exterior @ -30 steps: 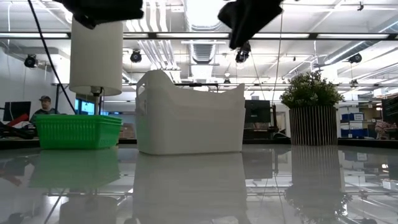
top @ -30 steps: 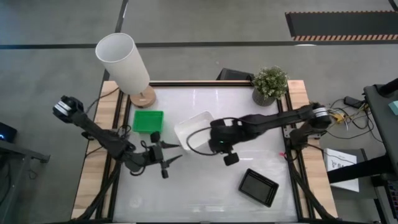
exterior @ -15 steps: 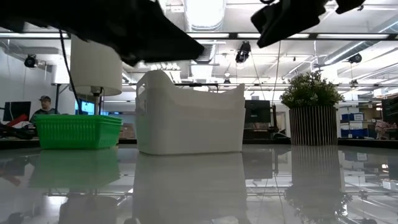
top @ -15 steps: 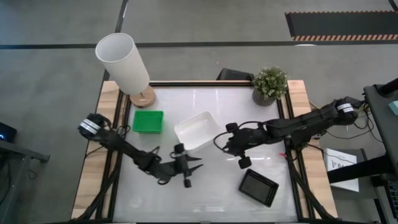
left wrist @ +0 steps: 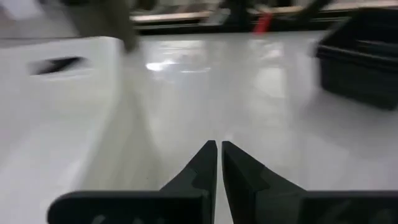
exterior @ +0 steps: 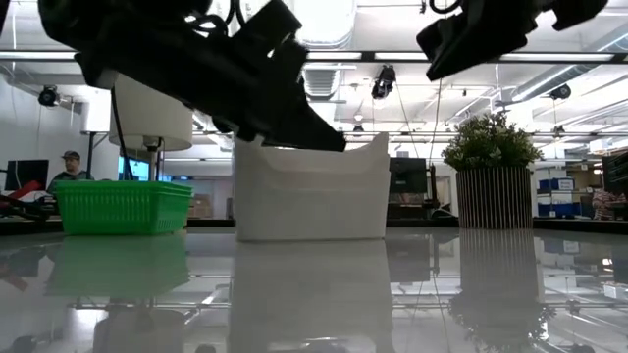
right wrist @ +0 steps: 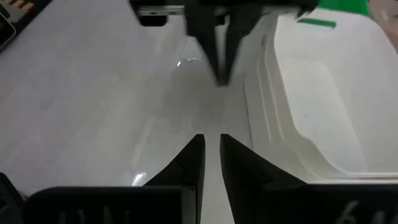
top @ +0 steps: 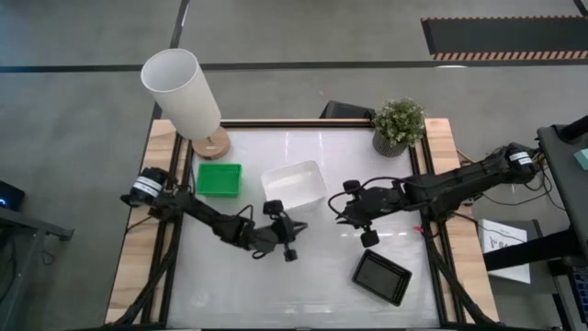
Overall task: Stack baskets by color
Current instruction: Stack the right white bin on top of the white bin, then return to Home Position
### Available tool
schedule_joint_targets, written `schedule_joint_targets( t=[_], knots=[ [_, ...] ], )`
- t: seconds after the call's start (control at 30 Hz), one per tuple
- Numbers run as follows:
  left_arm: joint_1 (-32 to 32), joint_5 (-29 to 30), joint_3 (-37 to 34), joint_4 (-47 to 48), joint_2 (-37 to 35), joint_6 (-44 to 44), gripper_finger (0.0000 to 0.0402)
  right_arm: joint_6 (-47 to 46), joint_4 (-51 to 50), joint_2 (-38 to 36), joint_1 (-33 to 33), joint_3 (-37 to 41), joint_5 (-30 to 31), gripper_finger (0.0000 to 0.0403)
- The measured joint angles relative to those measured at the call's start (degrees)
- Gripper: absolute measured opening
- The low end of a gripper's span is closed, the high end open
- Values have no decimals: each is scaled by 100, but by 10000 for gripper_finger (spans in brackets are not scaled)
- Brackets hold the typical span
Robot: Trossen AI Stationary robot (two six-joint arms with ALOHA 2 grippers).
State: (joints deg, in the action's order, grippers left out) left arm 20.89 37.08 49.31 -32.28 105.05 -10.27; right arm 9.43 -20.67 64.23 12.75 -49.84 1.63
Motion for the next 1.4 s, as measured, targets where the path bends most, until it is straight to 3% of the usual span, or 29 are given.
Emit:
schedule_joint_targets(
  t=[0.23, 0.47, 0.73, 0.93, 1.13, 1.23, 1.4],
  knots=[
    [-452, 726, -5, 181, -8, 174, 8, 57, 181, 42, 0, 186, 279, 43],
    [-732, 600, -19, 207, -333, 579, 8, 94, 1168, 466, -18, 524, 721, 43],
    [-718, 251, -16, 851, -1028, 911, 8, -89, 1498, 1341, -297, 511, 1824, 43],
    [-722, 203, -21, 2229, -1713, 826, 8, 22, 2212, 1818, -651, 503, 1829, 43],
    [-732, 53, -23, 4361, -2483, 603, 8, 62, 2517, 1914, -813, 500, 1524, 43],
    [-732, 116, -27, 4834, -2730, 245, 8, 62, 2527, 1828, -796, 496, 1440, 43],
    [-639, -69, -23, 4789, -2965, 181, 8, 59, 2541, 1654, -764, 494, 942, 43]
  ],
)
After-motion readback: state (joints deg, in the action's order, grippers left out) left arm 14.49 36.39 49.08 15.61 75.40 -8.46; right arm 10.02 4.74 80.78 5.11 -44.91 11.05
